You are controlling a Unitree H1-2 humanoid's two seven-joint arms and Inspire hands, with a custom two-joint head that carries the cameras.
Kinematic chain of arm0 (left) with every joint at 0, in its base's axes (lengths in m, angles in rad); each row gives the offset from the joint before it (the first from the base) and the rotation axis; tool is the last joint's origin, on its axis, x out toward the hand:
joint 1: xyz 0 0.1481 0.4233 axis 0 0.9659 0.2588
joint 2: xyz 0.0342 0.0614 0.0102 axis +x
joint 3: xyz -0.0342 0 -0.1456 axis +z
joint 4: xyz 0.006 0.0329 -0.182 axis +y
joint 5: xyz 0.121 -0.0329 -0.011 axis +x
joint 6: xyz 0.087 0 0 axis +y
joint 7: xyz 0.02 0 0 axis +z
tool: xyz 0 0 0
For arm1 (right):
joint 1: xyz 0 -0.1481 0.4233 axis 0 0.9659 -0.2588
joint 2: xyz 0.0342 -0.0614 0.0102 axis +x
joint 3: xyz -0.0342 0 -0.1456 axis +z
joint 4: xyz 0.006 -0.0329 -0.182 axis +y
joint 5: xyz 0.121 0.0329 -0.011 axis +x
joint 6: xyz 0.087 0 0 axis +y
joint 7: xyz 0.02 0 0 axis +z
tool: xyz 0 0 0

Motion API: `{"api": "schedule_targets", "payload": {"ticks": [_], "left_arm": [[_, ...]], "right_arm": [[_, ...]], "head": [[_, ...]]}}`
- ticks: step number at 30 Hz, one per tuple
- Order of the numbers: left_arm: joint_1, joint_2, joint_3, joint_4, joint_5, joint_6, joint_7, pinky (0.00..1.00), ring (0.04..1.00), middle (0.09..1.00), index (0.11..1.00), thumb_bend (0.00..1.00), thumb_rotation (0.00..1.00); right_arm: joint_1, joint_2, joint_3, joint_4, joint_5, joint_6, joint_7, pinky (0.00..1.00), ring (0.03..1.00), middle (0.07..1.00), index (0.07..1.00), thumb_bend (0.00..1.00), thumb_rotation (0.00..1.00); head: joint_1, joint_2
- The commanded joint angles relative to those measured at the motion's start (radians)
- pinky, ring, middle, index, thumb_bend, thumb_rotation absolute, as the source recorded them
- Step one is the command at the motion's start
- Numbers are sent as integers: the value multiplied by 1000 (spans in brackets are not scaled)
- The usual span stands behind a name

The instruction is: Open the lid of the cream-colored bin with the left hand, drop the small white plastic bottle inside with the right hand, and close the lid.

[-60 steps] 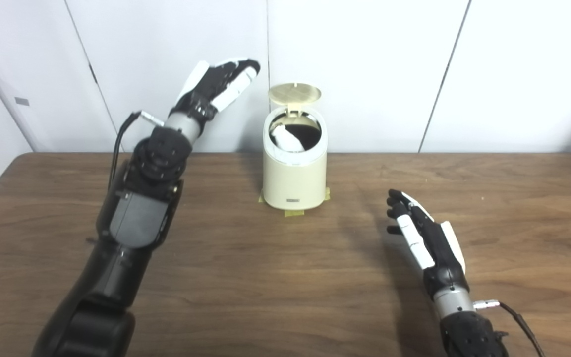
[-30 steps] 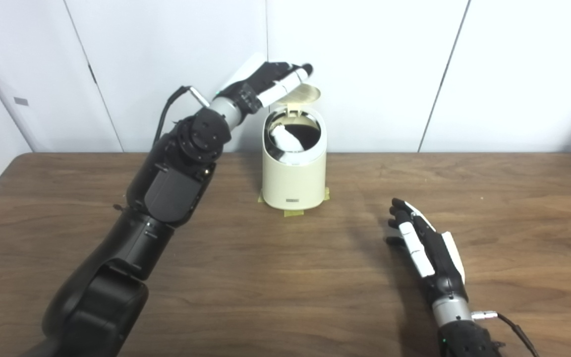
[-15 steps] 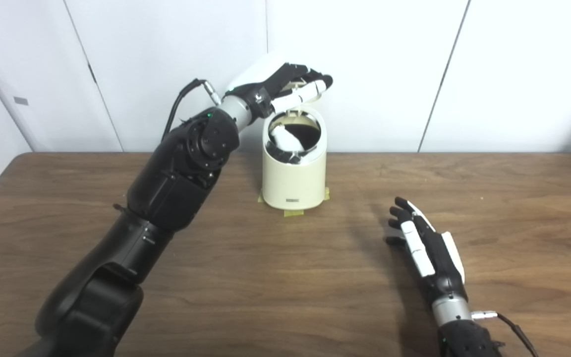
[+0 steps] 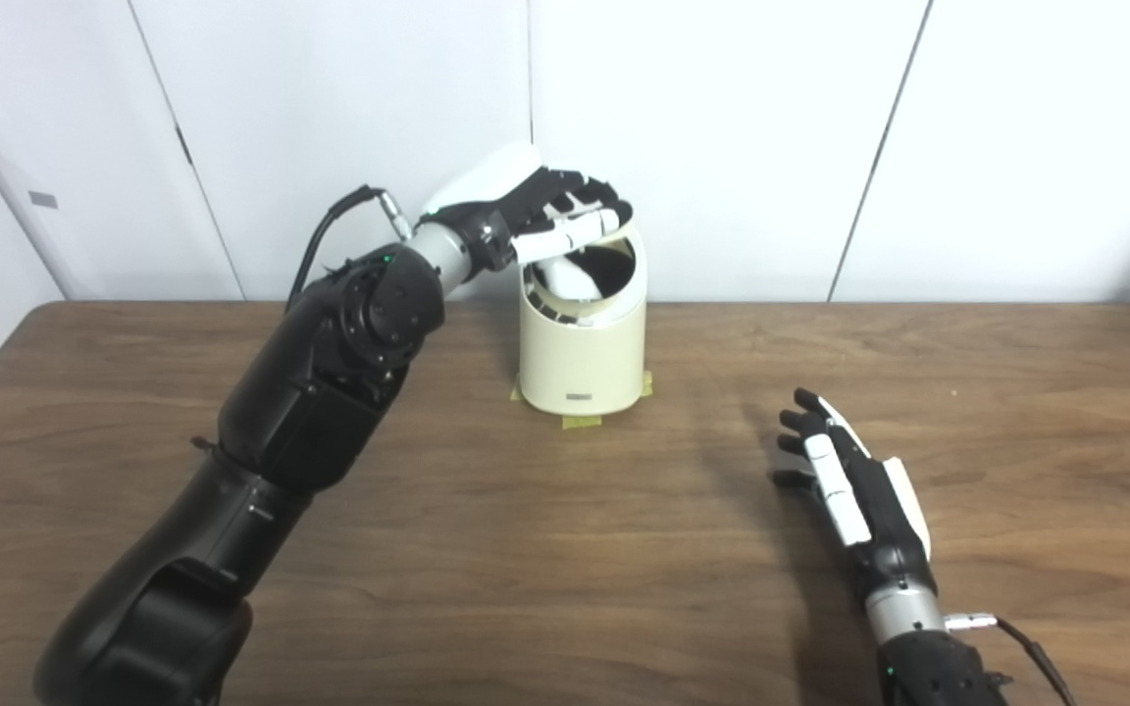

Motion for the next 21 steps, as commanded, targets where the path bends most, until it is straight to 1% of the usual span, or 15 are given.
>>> {"api": "schedule_targets", "payload": {"ticks": [1,5,7,10,14,17,19,21], "left_arm": [[-20,14,9,-19,7,-10,2,786,857,867,845,493,908],[1,13,10,-11,0,-20,-2,752,837,860,844,505,897],[8,16,2,-6,3,-25,-11,768,849,870,853,512,912],[15,15,-4,-2,8,-25,-21,766,848,876,858,516,915],[22,15,-22,-11,26,-4,-51,778,863,891,870,530,925],[27,16,-31,-19,40,-3,-59,788,867,890,870,523,906],[29,30,-53,-30,71,-16,-64,785,865,886,868,529,901],[31,49,-84,-38,114,-35,-73,805,880,890,875,531,920]], "right_arm": [[-31,-3,-8,-25,-2,-16,-2,693,832,858,918,384,953],[-32,-8,-8,-20,-9,-17,-3,704,827,853,915,397,931],[-33,-8,-8,-19,-8,-15,-2,702,828,855,916,396,924],[-31,-10,-7,-22,-6,-13,0,696,828,854,915,395,902],[-29,-18,-4,-24,-10,-13,6,685,828,853,916,399,888],[-29,-21,-1,-23,-16,-9,5,676,818,849,915,397,865],[-30,-23,1,-24,-22,-6,4,663,808,842,913,395,860],[-30,-22,1,-23,-23,-6,5,659,803,834,910,394,849]], "head": [[1,1],[0,2],[-1,3],[1,4],[3,8],[3,8],[4,12],[4,12]]}}
